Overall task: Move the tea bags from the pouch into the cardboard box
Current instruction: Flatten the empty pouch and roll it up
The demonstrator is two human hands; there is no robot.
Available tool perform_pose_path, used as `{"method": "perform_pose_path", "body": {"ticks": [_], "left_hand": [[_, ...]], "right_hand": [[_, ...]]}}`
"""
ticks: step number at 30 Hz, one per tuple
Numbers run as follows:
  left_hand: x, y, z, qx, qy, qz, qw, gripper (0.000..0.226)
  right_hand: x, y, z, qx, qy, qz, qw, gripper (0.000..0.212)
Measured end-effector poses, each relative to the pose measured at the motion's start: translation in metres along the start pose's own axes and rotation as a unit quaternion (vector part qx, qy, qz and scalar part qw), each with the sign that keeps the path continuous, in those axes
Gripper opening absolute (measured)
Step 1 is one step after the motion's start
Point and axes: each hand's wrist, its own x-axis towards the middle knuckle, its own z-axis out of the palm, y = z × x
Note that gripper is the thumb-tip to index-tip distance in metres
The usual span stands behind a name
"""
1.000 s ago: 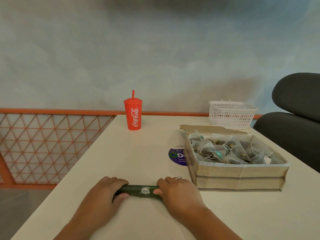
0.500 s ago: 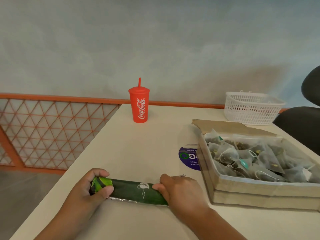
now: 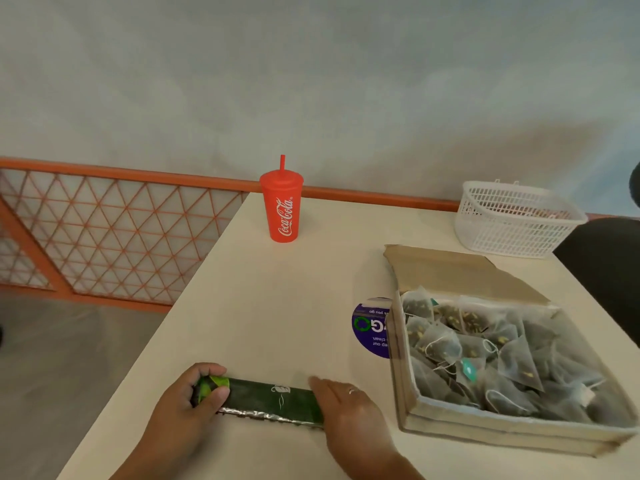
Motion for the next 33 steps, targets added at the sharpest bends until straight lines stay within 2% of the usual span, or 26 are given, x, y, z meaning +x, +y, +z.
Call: {"method": "perform_pose_path", "body": {"ticks": [1, 2, 6, 7, 9, 10, 12, 13, 17, 20, 23, 26, 30, 33], "left_hand": [[-0.001, 0.002, 0.000, 0.011, -0.007, -0.016, 1.000, 0.023], [-0.002, 0.004, 0.000, 0.025, -0.013, -0.026, 0.999, 0.023], [-0.023, 0.021, 0.000, 0.033, -0.009, -0.088, 0.996, 0.021], [-0.031, 0.027, 0.001, 0.027, 0.000, -0.104, 0.994, 0.021], [-0.051, 0.047, 0.002, 0.010, 0.019, -0.126, 0.992, 0.018], [-0.060, 0.058, 0.002, 0.003, 0.026, -0.129, 0.991, 0.017], [-0.076, 0.083, -0.001, -0.001, 0.037, -0.105, 0.994, 0.018], [-0.082, 0.097, -0.004, 0.004, 0.043, -0.083, 0.996, 0.020], [-0.101, 0.141, -0.018, 0.023, 0.071, -0.026, 0.997, 0.021], [-0.116, 0.154, -0.022, 0.011, 0.097, -0.021, 0.995, 0.024], [-0.128, 0.158, -0.023, 0.001, 0.111, -0.022, 0.994, 0.025], [-0.132, 0.163, -0.028, 0.005, 0.104, -0.021, 0.994, 0.027], [-0.134, 0.164, -0.044, 0.000, 0.097, -0.016, 0.995, 0.046], [-0.129, 0.156, -0.063, 0.001, 0.087, -0.005, 0.996, 0.046]], "right_hand": [[-0.004, -0.001, -0.003, 0.010, -0.066, 0.007, 0.998, 0.044], [-0.006, -0.003, -0.011, 0.031, -0.091, 0.030, 0.995, 0.047], [-0.012, -0.010, -0.050, 0.038, -0.084, 0.002, 0.996, 0.030], [-0.013, -0.014, -0.066, 0.032, -0.097, 0.000, 0.995, 0.033], [-0.011, -0.015, -0.095, 0.036, -0.119, 0.006, 0.992, 0.054], [-0.010, -0.018, -0.109, 0.024, -0.137, 0.001, 0.990, 0.059], [-0.012, -0.025, -0.139, 0.044, -0.237, 0.044, 0.970, 0.063], [-0.014, -0.028, -0.147, 0.053, -0.251, 0.047, 0.965, 0.063], [-0.027, -0.041, -0.172, 0.079, -0.213, 0.001, 0.974, 0.057], [-0.031, -0.049, -0.186, 0.073, -0.229, -0.028, 0.970, 0.059], [-0.036, -0.056, -0.186, 0.089, -0.194, -0.036, 0.976, 0.060], [-0.038, -0.064, -0.183, 0.029, -0.153, -0.019, 0.988, 0.062], [-0.034, -0.079, -0.182, -0.009, -0.135, -0.052, 0.989, 0.055], [-0.032, -0.096, -0.173, -0.034, -0.152, -0.053, 0.986, 0.047]]}}
